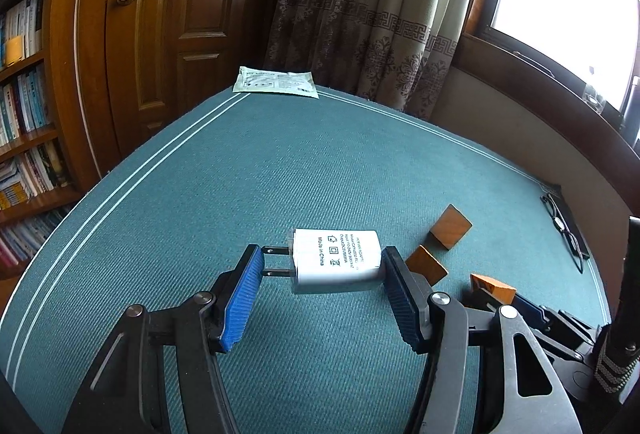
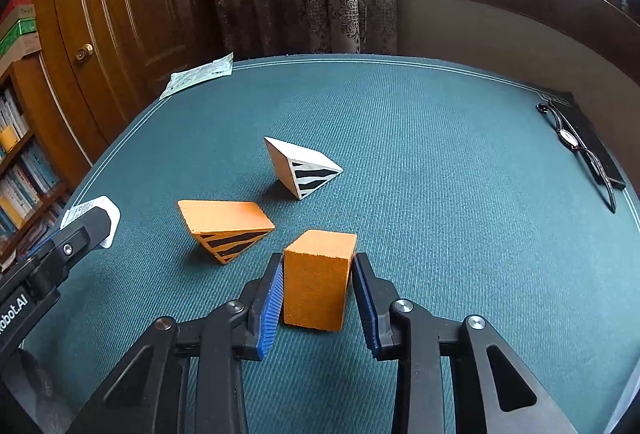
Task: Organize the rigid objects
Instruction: 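Carry the orange block over the clear bowl with the right tool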
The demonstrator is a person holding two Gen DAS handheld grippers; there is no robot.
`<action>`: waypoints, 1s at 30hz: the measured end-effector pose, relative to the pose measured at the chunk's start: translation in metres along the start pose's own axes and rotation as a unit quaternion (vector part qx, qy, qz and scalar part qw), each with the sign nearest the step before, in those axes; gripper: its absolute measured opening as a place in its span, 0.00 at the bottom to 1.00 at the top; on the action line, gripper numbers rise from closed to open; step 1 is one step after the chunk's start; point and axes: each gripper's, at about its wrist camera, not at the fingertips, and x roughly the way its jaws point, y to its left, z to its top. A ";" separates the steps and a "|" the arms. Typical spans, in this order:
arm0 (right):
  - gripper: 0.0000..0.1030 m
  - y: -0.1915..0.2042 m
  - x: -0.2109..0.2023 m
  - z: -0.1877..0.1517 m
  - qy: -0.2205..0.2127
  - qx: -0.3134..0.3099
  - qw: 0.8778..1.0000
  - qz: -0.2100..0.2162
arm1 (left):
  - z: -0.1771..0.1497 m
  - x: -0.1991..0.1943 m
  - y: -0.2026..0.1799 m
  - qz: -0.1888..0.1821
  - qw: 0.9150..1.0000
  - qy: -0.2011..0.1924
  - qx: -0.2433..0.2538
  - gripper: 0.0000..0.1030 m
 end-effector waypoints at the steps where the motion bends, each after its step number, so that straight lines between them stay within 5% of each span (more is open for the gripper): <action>1: 0.35 -0.001 -0.005 -0.001 -0.003 0.002 1.000 0.002 | 0.000 -0.001 -0.001 -0.001 1.000 -0.001 0.001 0.59; 30: 0.35 -0.037 -0.092 -0.054 -0.024 0.061 0.997 -0.032 | -0.013 -0.039 -0.043 -0.080 0.995 -0.024 0.050 0.59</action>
